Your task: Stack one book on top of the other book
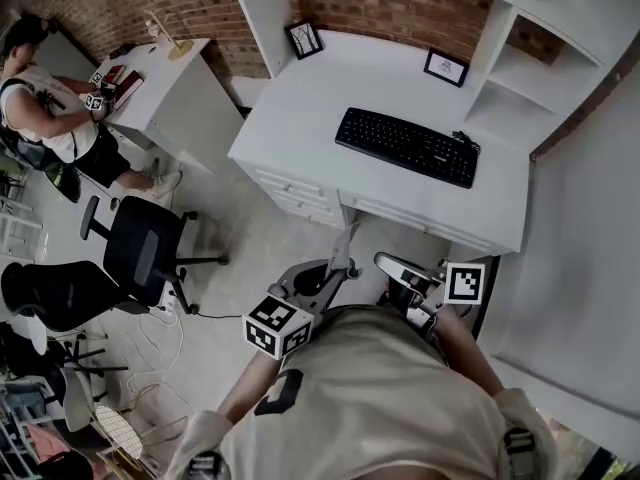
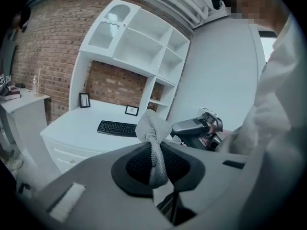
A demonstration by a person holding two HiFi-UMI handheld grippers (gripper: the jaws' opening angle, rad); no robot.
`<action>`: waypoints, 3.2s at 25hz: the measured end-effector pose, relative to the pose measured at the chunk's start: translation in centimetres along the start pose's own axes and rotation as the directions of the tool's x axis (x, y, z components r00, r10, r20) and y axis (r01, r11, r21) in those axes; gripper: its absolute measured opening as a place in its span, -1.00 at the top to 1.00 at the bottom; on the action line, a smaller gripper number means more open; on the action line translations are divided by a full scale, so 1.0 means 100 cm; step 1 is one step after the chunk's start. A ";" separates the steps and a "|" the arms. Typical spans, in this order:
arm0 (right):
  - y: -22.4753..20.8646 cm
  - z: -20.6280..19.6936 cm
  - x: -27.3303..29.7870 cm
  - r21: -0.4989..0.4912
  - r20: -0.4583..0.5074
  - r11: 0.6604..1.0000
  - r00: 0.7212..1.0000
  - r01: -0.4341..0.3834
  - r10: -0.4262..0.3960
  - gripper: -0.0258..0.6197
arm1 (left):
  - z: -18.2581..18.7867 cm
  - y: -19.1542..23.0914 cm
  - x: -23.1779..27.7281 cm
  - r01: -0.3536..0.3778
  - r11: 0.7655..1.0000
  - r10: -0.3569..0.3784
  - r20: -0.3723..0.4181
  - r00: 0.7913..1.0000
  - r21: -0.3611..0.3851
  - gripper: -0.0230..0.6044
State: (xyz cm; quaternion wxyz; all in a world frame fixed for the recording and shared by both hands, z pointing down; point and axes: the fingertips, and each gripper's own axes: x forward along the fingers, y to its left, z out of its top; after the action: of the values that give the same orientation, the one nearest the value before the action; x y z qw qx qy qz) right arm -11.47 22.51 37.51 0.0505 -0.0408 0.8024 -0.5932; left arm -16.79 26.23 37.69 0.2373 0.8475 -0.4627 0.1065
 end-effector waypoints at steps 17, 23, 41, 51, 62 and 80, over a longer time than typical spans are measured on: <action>-0.034 0.084 -0.084 0.085 0.032 0.995 0.999 -0.044 0.041 0.90 | 0.025 -0.024 0.106 -0.079 0.997 0.079 -0.123 0.989 0.005 0.81; -0.047 0.103 -0.099 0.082 0.063 0.996 0.997 -0.042 0.036 0.90 | 0.050 0.031 0.104 -0.194 0.979 0.200 -0.123 0.972 0.062 0.81; -0.093 0.148 -0.011 0.104 0.036 0.973 0.977 0.206 -0.211 0.90 | 0.072 0.249 0.104 -0.271 0.963 0.269 -0.092 0.959 -0.010 0.81; -0.110 0.150 0.020 0.171 0.019 0.933 0.945 0.318 -0.326 0.90 | 0.050 0.318 0.192 -0.218 0.974 0.227 -0.257 0.939 0.063 0.81; -0.124 0.176 0.015 0.193 0.030 0.940 0.956 0.281 -0.292 0.90 | 0.033 0.361 0.265 -0.264 0.923 0.365 -0.417 0.832 0.281 0.81; -0.129 0.219 -0.057 0.244 0.111 0.958 0.977 0.151 -0.182 0.90 | 0.000 0.373 0.318 -0.335 0.836 0.535 -0.509 0.675 0.434 0.81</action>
State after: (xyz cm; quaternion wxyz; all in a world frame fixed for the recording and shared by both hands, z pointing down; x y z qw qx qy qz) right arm -2.95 -1.28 43.67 0.0577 -0.1413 0.7153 -0.6820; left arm -30.45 -14.22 61.74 0.2074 0.6550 -0.5286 0.4986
